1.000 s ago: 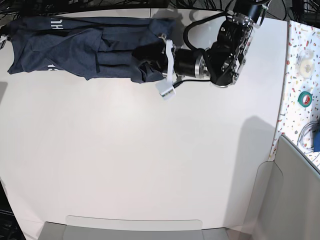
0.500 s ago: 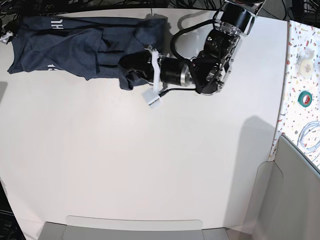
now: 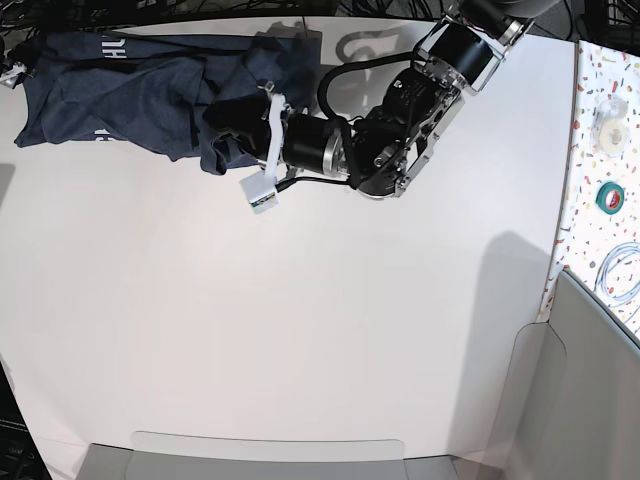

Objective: Layout the t-shirt on the table in an organized manner, then fold the t-shirt properly
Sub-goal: 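Fold the held strip end over toward the right gripper with the left gripper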

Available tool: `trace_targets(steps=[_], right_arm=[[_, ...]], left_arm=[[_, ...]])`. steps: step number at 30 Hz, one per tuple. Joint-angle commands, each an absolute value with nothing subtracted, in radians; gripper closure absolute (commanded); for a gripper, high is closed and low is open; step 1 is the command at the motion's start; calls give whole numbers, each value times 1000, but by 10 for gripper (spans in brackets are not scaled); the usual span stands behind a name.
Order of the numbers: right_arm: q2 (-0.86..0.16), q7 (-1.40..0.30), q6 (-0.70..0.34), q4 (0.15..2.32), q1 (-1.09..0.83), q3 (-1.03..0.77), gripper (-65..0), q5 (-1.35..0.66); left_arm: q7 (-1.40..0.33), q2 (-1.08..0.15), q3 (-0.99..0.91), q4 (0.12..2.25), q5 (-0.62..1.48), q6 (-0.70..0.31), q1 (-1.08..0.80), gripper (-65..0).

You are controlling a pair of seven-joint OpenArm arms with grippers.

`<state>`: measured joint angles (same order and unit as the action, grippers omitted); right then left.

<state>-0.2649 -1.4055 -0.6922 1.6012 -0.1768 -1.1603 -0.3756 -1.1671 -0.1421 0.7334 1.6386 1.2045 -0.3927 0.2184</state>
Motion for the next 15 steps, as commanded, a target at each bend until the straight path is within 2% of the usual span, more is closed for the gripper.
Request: trace_targets(steps=[1, 7, 15], right_arm=[[-288, -1396, -698, 1618, -176, -1167, -358, -380], [-288, -1396, -698, 1618, -176, -1167, -358, -380], [-288, -1396, -698, 1618, -176, -1167, -358, -383]], left_arm=[[-1133, -137, 743, 1641, 1230, -400, 237, -1], [-1063, -137, 802, 1554, 1230, -401, 246, -1], [-1053, -137, 809, 1547, 1230, -400, 263, -1]])
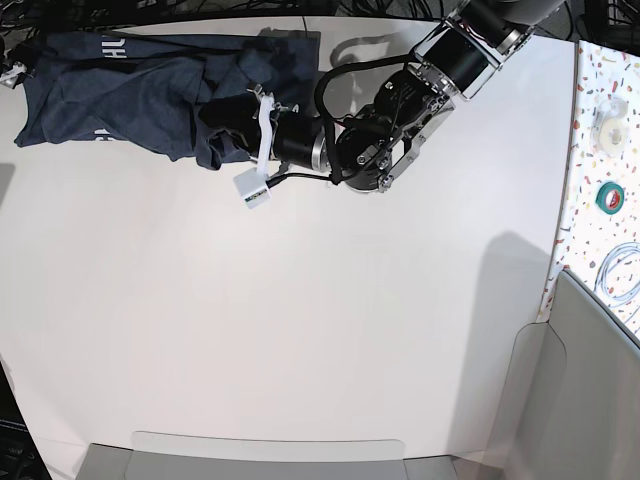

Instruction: Layout the t-shirt on the table in an organized manner, then fold the t-shirt properly

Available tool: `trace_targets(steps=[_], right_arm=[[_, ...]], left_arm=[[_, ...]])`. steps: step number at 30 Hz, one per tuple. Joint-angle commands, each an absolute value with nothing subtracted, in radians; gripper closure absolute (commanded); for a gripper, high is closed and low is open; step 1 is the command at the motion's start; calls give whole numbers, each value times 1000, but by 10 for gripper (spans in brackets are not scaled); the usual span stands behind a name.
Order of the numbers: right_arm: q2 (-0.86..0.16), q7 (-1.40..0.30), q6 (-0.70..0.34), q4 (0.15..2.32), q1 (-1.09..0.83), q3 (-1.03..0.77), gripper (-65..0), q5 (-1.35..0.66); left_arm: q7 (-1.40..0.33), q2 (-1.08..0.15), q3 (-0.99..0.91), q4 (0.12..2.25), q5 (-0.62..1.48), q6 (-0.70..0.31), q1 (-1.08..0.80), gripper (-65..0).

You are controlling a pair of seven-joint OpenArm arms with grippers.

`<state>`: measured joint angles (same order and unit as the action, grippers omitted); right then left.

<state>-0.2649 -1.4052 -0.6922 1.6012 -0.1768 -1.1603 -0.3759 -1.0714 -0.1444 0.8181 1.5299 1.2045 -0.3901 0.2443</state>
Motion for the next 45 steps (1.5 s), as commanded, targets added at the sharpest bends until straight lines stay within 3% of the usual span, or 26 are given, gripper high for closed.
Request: trace_targets(steps=[1, 8, 10, 14, 16, 24, 30, 38, 45], right_arm=[[-288, -1396, -698, 1618, -176, -1167, -358, -383], [-288, -1396, -698, 1618, -176, -1167, -358, -384], [-288, -1396, -698, 1618, -176, -1167, -358, -384], [-288, -1396, -698, 1618, -163, -1165, -358, -383], [-288, -1396, -698, 1618, -163, -1165, -358, -384], [-288, -1396, -698, 1618, -163, -1165, -358, -384], [-295, -1396, -698, 1626, -166, -1162, -358, -401], [-426, -1396, -698, 1621, -263, -1167, -362, -684], [-486, -1396, -698, 1615, -325, -1164, -436, -906]], left_arm=[[-1053, -137, 809, 1547, 1230, -400, 265, -1], [-1053, -137, 812, 1547, 1230, -401, 265, -12], [-1053, -136, 812, 1549, 1230, -403, 266, -69], [-1052, -136, 806, 1555, 1230, -403, 263, -243], [-1036, -136, 803, 1555, 1230, -400, 263, -269], [-998, -137, 803, 1555, 1237, -401, 262, -262], [-995, -166, 803, 1555, 1233, -400, 265, -168], [-990, -211, 803, 1549, 1231, -398, 260, -175], [-989, -225, 803, 1547, 1230, -398, 260, -178]])
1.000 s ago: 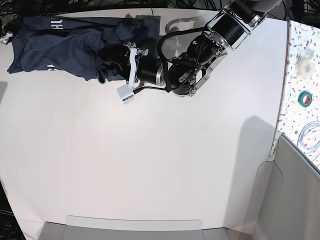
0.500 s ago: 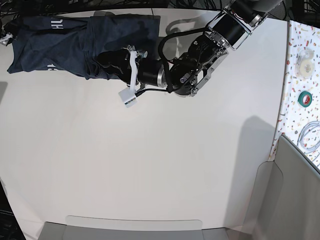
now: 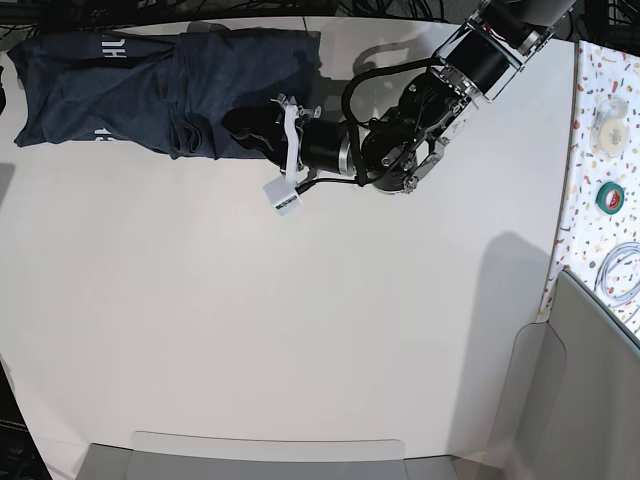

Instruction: Layout the t-shirt on the table in an organized manner, then fold the t-shirt properly

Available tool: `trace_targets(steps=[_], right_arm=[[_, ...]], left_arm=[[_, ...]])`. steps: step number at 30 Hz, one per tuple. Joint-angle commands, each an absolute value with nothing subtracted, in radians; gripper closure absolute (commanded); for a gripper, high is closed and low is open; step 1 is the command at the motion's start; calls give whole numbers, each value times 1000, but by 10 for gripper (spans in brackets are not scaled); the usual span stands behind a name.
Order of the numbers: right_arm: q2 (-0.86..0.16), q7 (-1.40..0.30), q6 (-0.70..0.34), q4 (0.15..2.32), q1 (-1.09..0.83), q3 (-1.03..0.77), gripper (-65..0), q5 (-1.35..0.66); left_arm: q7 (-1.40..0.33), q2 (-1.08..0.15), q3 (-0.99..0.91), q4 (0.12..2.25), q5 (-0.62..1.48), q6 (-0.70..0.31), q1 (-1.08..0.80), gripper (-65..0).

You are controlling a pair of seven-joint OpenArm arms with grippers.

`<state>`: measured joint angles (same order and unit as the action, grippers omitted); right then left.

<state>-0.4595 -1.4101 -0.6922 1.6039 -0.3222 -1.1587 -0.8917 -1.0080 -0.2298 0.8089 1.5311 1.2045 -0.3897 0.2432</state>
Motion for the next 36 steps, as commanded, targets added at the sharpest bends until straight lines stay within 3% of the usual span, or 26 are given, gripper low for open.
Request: trace_targets(steps=[1, 12, 36], right_arm=[[-486, -1396, -698, 1606, -321, -1164, -436, -921], [-541, -1396, -698, 1213, -213, -1023, -436, -935], [-510, -1396, -698, 1211, -202, -1018, -436, -964]], left_arm=[[-989, -232, 803, 1547, 1230, -398, 259, -178], [-987, -236, 803, 1547, 1230, -397, 259, -178], [-960, -234, 805, 1511, 1228, -397, 262, -178]])
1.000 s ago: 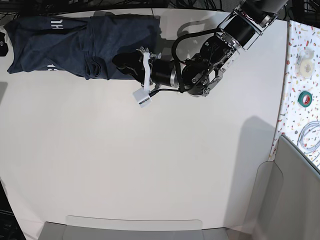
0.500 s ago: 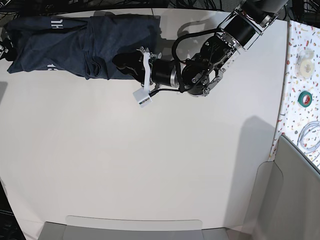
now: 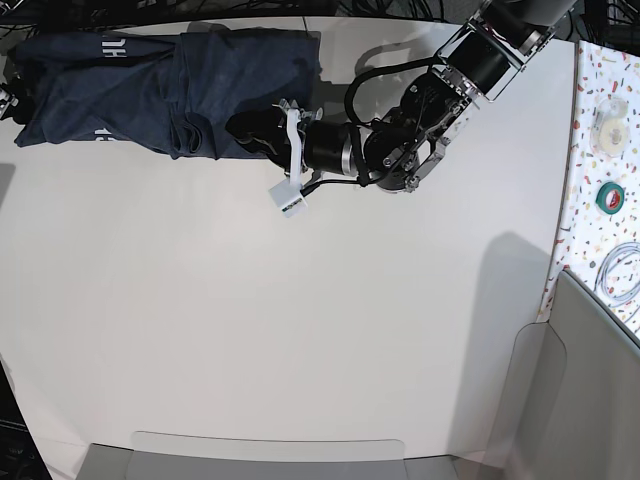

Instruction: Layout the t-shirt on the table in an organized manner, then fold the t-shirt properly

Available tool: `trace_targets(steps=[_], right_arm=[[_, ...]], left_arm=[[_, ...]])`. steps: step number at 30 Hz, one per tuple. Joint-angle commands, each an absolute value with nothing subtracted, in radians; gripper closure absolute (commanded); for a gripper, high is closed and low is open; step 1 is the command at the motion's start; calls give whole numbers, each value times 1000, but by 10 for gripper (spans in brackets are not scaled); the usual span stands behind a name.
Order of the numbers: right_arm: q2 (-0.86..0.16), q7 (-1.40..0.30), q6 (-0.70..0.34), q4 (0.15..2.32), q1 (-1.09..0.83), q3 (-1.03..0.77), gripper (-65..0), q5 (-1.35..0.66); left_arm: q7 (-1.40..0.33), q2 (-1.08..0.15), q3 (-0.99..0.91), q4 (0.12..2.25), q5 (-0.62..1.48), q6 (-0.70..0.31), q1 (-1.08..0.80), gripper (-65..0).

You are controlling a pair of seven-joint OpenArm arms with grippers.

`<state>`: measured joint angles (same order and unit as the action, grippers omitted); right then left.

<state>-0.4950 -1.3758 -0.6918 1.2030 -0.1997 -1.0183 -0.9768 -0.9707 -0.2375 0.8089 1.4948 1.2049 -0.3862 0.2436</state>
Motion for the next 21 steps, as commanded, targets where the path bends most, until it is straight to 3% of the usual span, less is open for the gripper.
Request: trace_targets(steps=[1, 11, 21], right_arm=[[-510, -1396, -698, 1211, -203, -1018, -436, -967], [-544, -1396, -698, 1213, -280, -929, -435, -1182], [-573, -1396, -698, 1213, -341, -938, -435, -1228]], left_arm=[[-960, -234, 805, 1511, 1228, -397, 262, -178], [-960, -234, 805, 1511, 1228, -397, 262, -178], [-966, -236, 808, 1511, 1230, -397, 260, -176]])
